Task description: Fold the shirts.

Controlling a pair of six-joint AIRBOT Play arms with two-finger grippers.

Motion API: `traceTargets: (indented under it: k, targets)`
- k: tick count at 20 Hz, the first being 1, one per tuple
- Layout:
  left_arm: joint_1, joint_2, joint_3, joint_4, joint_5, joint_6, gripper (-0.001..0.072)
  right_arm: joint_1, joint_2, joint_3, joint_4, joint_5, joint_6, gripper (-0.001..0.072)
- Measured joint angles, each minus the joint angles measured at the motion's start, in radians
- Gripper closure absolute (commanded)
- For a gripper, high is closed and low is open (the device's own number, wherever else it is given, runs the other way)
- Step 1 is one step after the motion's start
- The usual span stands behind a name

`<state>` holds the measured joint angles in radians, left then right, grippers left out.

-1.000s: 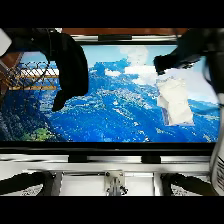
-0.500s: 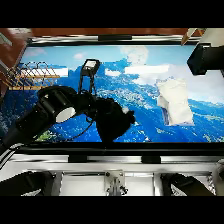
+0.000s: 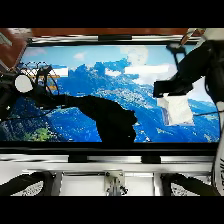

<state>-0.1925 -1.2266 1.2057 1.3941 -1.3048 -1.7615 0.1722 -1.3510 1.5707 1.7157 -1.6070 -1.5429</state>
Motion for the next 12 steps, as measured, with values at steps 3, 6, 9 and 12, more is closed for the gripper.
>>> traceTargets:
  k: [3,6,9,12]
  targets:
    - [0.065,-0.025,-0.143,-0.154,0.139,0.034,0.0055,-0.035,-0.036,-0.133,0.105,0.028,-0.016,0.0034]
    - [0.06,-0.104,-0.206,-0.262,0.288,0.052,0.0056,-0.048,-0.051,-0.22,0.164,0.055,-0.035,0.0034]
    - [0.029,-0.195,-0.216,-0.338,0.406,0.07,0.0057,-0.053,-0.056,-0.255,0.193,0.08,-0.048,0.0033]
    - [-0.005,-0.269,-0.195,-0.392,0.505,0.079,0.0063,-0.055,-0.058,-0.278,0.225,0.098,-0.06,0.0025]
